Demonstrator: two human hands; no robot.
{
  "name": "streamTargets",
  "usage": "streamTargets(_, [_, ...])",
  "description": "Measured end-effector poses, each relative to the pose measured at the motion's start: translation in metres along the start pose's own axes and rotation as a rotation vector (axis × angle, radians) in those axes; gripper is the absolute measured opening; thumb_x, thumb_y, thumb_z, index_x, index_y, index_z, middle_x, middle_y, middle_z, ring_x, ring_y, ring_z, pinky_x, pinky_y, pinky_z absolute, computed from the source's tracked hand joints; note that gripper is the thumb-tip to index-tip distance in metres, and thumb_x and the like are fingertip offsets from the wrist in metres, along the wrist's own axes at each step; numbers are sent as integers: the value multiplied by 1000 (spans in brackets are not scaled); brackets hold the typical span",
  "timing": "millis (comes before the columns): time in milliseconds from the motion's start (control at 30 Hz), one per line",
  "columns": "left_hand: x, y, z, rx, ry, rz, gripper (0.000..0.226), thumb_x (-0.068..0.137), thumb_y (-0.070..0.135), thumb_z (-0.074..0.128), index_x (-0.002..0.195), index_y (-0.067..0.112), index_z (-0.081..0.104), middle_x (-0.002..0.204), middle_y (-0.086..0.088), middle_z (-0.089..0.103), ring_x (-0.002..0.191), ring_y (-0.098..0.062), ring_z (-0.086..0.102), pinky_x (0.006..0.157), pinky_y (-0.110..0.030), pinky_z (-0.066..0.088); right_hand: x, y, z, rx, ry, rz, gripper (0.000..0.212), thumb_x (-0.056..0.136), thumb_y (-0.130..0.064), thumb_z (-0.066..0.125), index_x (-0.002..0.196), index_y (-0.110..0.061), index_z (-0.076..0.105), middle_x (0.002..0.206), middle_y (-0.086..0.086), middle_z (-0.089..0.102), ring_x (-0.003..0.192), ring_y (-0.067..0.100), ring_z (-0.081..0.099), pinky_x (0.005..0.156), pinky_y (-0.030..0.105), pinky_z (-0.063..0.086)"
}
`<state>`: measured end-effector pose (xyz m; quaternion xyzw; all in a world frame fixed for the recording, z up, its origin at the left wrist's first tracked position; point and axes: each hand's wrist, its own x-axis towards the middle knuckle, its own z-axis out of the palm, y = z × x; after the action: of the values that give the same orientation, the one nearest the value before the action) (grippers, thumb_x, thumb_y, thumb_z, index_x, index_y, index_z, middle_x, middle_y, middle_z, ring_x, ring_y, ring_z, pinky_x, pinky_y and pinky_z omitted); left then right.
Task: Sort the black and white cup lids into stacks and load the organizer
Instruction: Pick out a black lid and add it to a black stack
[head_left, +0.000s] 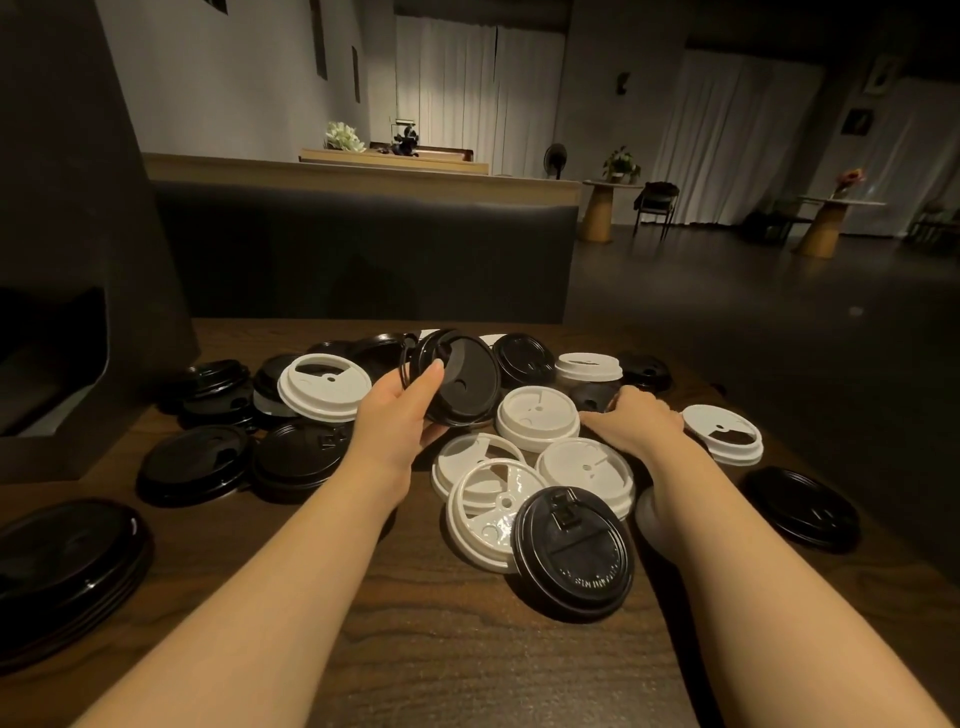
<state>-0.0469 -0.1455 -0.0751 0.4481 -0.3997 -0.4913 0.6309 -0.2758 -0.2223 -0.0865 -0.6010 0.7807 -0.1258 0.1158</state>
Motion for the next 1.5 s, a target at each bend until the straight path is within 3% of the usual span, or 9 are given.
streamTargets(200, [1, -2, -1, 0, 0, 4, 10, 97, 26, 53, 97, 23, 64, 102, 0, 70, 99, -15, 64, 80, -29, 51, -13, -11, -7, 58, 220, 3, 53, 89, -50, 54, 123, -11, 51, 127, 15, 52, 118, 33, 45, 100, 45, 41])
streamTargets(367, [2, -1, 1, -12, -36, 15, 11, 97, 22, 53, 96, 23, 64, 99, 1, 71, 98, -13, 66, 80, -27, 53, -27, -20, -16, 181, 286, 44, 56, 88, -46, 55, 127, -7, 48, 129, 17, 48, 119, 34, 41, 97, 43, 40])
streamTargets(533, [0, -1, 3, -15, -76, 23, 12, 97, 20, 53, 94, 23, 65, 92, 5, 72, 94, -10, 67, 79, -26, 52, -39, -35, -18, 436, 334, -63, 46, 83, -43, 64, 113, -11, 52, 119, 11, 53, 113, 28, 45, 86, 37, 44])
streamTargets(733, [0, 1, 2, -72, -68, -33, 8, 95, 21, 56, 99, 22, 63, 106, -3, 69, 105, -19, 64, 88, -38, 54, -64, -52, -26, 607, 354, -185, 68, 85, -32, 68, 140, -13, 34, 142, 8, 40, 131, 27, 32, 101, 36, 38])
streamTargets(900, [2, 0, -1, -150, -63, -54, 11, 96, 20, 55, 104, 23, 63, 107, -2, 68, 104, -18, 63, 93, -44, 52, -66, -49, -33, 695, 422, -171, 73, 84, -36, 68, 143, -13, 31, 143, 10, 38, 132, 29, 33, 104, 40, 36])
streamTargets(1033, [1, 0, -1, -196, -75, -67, 11, 96, 20, 54, 103, 23, 63, 104, 0, 69, 100, -17, 64, 93, -43, 52, -73, -54, -34, 1075, 250, -198, 81, 85, -32, 68, 149, -17, 20, 151, 10, 30, 136, 27, 33, 106, 37, 35])
streamTargets(1300, [0, 1, 3, -235, -141, -91, 18, 97, 21, 52, 112, 18, 62, 110, -7, 70, 105, -22, 65, 88, -40, 54, -83, -76, -13, 1131, -73, -266, 93, 81, -26, 72, 151, -23, 12, 154, 10, 23, 138, 27, 31, 108, 40, 36])
streamTargets(1367, [0, -1, 4, -191, -160, -87, 21, 98, 21, 50, 116, 17, 61, 111, -8, 70, 107, -22, 65, 89, -41, 55, -85, -80, -5, 1091, -112, -289, 84, 78, -27, 74, 147, -25, 25, 144, 8, 36, 126, 24, 43, 98, 37, 46])
streamTargets(1500, [-1, -1, 5, -112, -166, -59, 21, 101, 19, 44, 111, 20, 62, 110, -6, 69, 106, -21, 65, 90, -41, 54, -89, -83, 0, 1089, -138, -326, 57, 78, -29, 75, 125, -24, 43, 110, -7, 52, 94, 5, 54, 66, 13, 47])
